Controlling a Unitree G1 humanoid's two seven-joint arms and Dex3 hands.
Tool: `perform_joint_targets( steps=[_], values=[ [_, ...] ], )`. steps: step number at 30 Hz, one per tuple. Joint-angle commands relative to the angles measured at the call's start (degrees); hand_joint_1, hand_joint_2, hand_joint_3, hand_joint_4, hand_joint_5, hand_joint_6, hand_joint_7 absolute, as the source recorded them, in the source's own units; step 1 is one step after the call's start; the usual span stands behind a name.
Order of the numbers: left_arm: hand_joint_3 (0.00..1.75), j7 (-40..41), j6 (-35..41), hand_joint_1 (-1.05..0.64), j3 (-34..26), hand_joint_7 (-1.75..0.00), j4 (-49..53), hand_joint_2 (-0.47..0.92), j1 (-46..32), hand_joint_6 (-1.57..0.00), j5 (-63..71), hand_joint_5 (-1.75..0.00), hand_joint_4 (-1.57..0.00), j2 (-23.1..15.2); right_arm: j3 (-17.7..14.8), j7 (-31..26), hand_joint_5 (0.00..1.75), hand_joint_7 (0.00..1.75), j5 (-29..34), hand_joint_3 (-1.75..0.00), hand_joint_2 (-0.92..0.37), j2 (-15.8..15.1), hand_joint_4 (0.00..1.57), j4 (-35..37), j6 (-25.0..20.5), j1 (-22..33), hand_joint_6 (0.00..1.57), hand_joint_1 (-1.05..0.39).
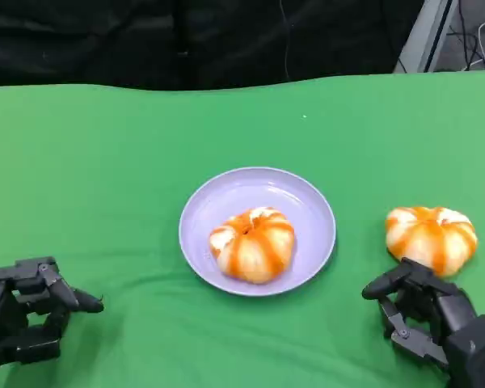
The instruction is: Grasp the bread from the table and place it into the plate.
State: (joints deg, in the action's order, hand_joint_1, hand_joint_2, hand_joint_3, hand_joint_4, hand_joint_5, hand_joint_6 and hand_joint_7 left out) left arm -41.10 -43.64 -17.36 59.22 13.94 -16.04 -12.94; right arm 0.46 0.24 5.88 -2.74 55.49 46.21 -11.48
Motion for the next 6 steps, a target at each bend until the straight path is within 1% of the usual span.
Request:
perform_joint_targets(
  steps=[1, 6],
  values=[
    [1.18, -0.02, -0.86, 0.12, 0.32, -1.21, 0.05, 0.56, -0.46, -1.07, 0.41, -1.38, -1.11, -0.72, -0.58, 0.30, 1.75, 1.29, -0.61, -0.65, -0.84, -0.82, 0.73, 0.39, -0.80, 1.00, 0.73, -0.16],
    [1.16, 0.64, -1.16, 0.13, 0.79, -1.21, -0.43, 0.58, -0.75, -1.07, 0.97, -1.38, -1.11, -0.77, -0.78, 0.95, 1.75, 1.29, -1.10, -0.66, -0.84, -0.92, 0.72, 0.36, -0.73, 1.11, 0.73, -0.15]
  ],
)
